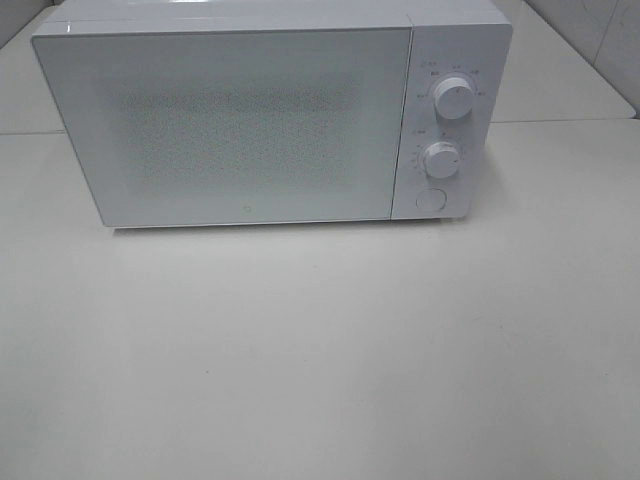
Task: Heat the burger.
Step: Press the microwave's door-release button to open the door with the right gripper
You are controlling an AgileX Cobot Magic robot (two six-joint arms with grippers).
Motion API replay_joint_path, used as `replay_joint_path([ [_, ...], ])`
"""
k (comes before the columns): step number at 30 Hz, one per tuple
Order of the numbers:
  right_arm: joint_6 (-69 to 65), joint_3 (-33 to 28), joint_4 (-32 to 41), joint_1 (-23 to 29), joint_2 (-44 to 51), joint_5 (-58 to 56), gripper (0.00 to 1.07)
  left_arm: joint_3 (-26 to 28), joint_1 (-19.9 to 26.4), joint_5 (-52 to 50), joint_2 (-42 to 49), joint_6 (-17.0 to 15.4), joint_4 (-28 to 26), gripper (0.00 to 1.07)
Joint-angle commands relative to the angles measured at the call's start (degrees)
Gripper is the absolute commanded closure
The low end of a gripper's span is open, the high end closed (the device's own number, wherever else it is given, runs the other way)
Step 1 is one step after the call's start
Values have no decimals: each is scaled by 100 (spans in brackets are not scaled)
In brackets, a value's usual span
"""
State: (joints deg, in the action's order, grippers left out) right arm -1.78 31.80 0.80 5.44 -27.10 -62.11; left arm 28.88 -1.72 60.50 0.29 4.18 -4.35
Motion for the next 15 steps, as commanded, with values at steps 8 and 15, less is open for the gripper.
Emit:
replay_joint_path([
  [8, 229, -264, -17, -11, 1541, 550, 53, -23, 6, -92, 115, -40, 6, 106],
  [15, 332, -264, 6, -11, 2681, 544, 53, -23, 6, -92, 115, -40, 6, 106],
])
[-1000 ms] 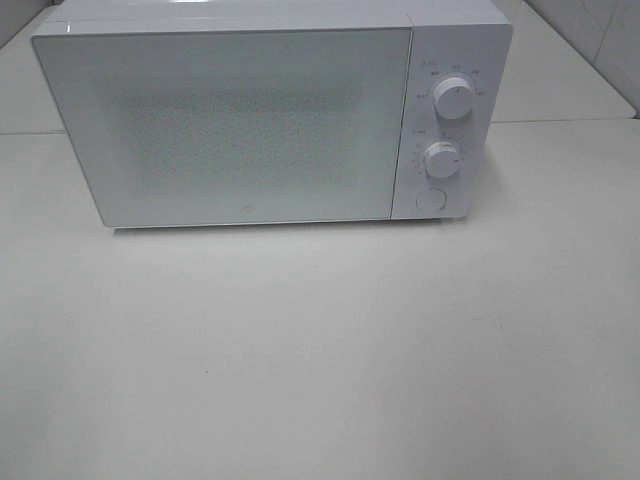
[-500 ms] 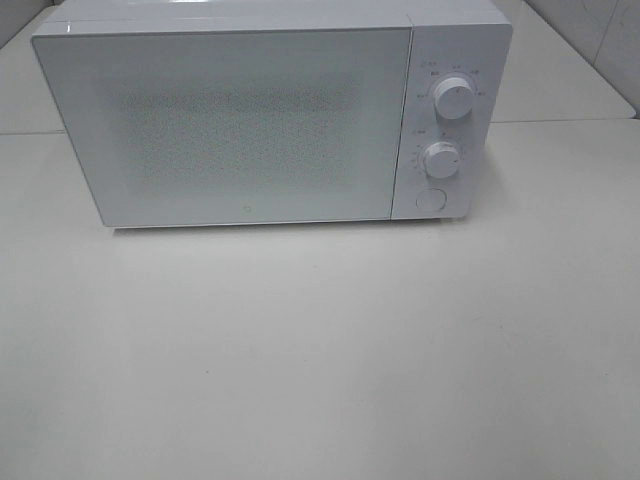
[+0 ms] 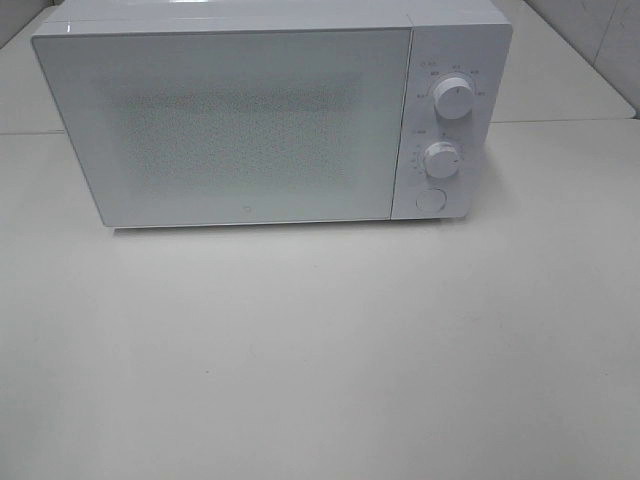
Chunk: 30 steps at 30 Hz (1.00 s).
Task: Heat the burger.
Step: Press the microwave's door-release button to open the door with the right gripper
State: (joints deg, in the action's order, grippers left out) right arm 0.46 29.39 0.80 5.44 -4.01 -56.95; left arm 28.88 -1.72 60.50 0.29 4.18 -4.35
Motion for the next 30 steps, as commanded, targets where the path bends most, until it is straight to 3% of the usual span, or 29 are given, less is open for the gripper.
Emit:
replay_joint_path([
  [1, 109, -23, 6, -11, 372, 29, 53, -23, 6, -92, 115, -40, 6, 106],
  [30, 69, -92, -17, -11, 539, -29, 53, -23, 6, -92, 115, -34, 0, 106],
])
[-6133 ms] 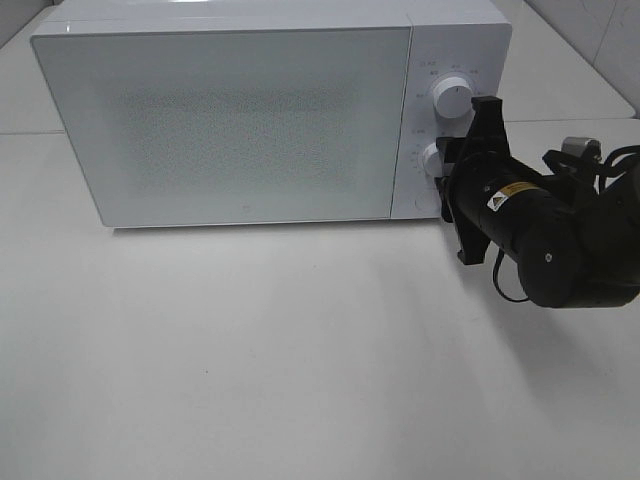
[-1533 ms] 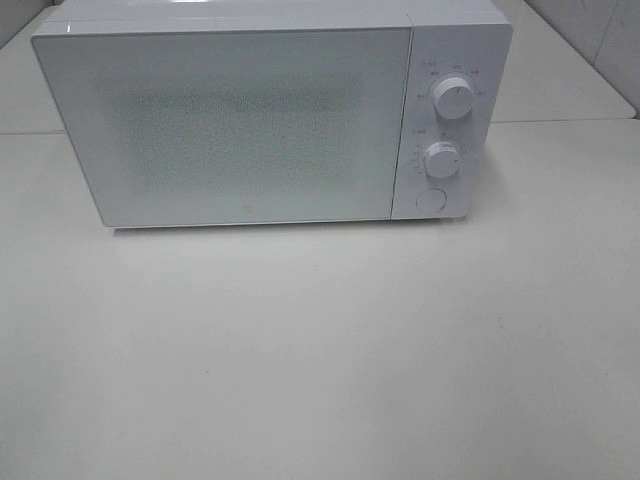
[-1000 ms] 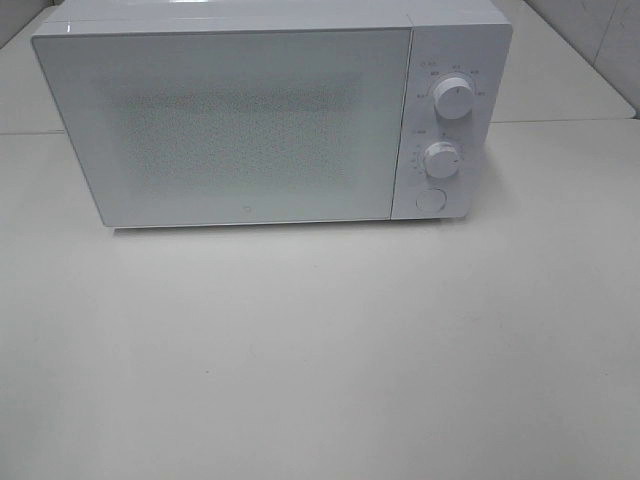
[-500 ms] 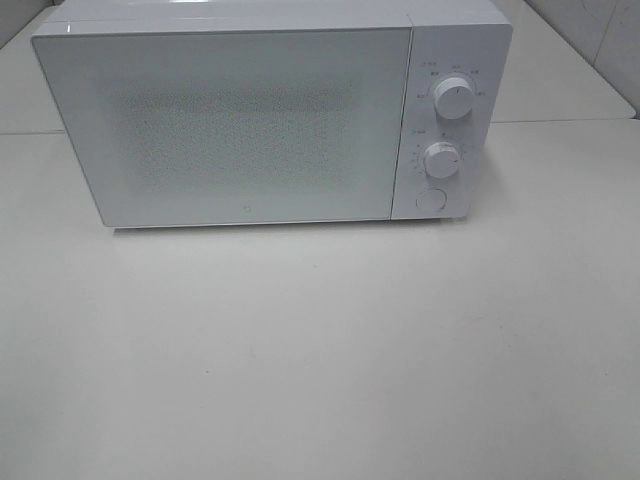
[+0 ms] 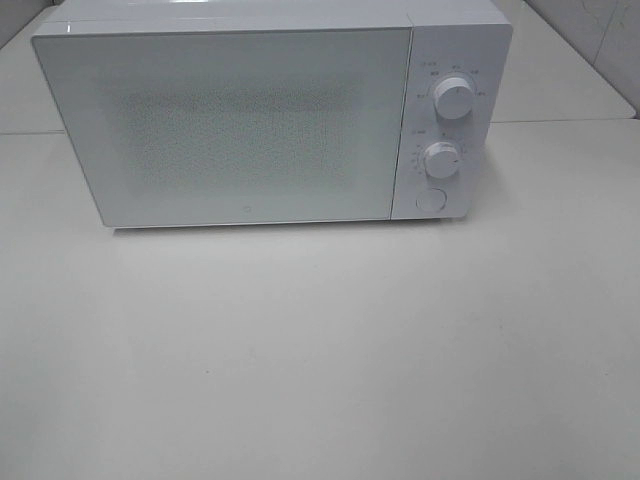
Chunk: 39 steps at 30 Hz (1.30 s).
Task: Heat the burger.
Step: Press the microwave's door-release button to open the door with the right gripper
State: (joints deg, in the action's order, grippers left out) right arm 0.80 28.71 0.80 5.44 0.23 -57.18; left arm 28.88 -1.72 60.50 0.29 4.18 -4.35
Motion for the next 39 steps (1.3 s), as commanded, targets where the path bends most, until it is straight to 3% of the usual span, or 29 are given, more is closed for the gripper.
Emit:
replay_joint_path([
  [1, 34, -23, -17, -11, 115, -6, 53, -23, 6, -92, 115, -34, 0, 106],
  [12, 34, 97, -23, -11, -407, 189, 53, -23, 6, -92, 115, -34, 0, 106],
  [14, 86, 143, -80, -11, -1054, 613, 53, -23, 6, -92, 115, -34, 6, 106],
  [23, 86, -74, -120, -11, -2091, 2028, 53, -23, 6, -92, 115, -34, 6, 106],
  [39, 97, -120, -126, -11, -4836, 4664, 55, -23, 6, -92, 115, -34, 6, 106],
])
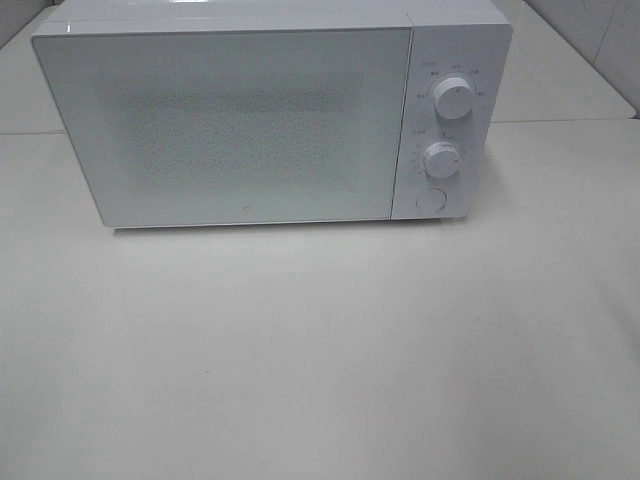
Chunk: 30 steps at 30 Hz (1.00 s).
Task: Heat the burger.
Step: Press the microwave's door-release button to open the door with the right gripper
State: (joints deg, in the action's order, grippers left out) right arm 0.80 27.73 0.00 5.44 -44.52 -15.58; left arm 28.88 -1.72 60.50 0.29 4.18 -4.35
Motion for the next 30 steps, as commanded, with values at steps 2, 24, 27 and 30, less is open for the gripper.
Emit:
replay_joint_path([
  [2, 97, -23, -46, -11, -842, 968, 55, -23, 6, -92, 115, -34, 6, 106],
  [24, 74, -17, -52, -11, -3902, 4372, 91, -23, 6, -92, 115, -34, 6, 106],
  [27, 74, -17, -69, -11, -4200, 4773, 98, -23, 6, -92, 115, -34, 6, 106],
  [30, 69, -6, -206, -11, -4549, 5202, 107, -23, 6, -92, 115, -34, 6, 106],
])
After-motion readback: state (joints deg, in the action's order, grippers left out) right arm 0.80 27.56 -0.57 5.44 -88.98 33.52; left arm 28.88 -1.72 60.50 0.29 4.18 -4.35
